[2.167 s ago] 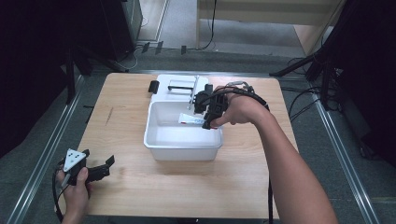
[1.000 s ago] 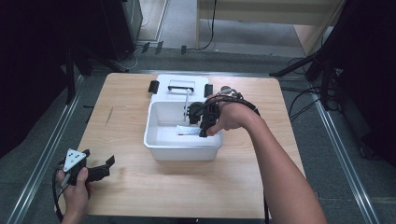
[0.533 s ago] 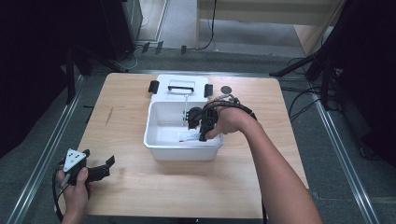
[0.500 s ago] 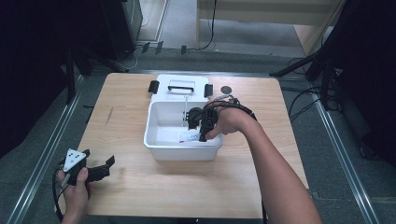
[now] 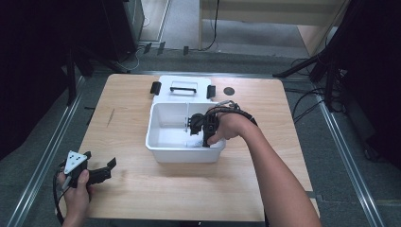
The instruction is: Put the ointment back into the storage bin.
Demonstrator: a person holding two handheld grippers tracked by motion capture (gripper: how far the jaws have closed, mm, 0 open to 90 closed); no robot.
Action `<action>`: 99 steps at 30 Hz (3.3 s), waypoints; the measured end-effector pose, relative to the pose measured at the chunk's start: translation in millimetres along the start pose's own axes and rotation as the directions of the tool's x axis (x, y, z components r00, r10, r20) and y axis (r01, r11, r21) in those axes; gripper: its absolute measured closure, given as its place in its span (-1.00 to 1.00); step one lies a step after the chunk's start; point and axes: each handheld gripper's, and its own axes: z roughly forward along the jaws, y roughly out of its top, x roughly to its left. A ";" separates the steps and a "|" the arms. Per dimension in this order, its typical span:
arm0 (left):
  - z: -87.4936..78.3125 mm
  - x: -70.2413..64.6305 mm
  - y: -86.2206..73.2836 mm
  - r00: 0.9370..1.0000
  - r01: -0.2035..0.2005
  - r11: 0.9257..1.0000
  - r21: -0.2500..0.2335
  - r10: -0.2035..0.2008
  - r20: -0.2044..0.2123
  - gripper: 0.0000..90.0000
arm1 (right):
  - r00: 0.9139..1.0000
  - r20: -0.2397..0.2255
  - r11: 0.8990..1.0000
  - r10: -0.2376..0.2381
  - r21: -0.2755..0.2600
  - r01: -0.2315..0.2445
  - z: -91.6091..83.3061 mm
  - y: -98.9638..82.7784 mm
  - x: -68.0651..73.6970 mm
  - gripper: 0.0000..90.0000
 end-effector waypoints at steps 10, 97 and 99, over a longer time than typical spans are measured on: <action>0.0 0.3 0.0 1.000 0.002 1.000 0.000 -0.002 0.001 -1.00 | 1.000 0.000 0.999 0.011 0.044 -0.011 11.0 5.6 -0.8 0.58; -0.1 -0.9 -0.1 1.000 0.000 1.000 -0.003 0.000 -0.014 -1.00 | 0.951 0.021 0.942 0.308 -0.143 -0.302 -57.7 -118.7 5.4 0.66; -0.2 -0.9 -0.1 1.000 0.000 1.000 -0.003 0.000 -0.015 -1.00 | 0.949 0.015 0.939 0.316 -0.149 -0.311 -54.3 -125.0 6.1 0.63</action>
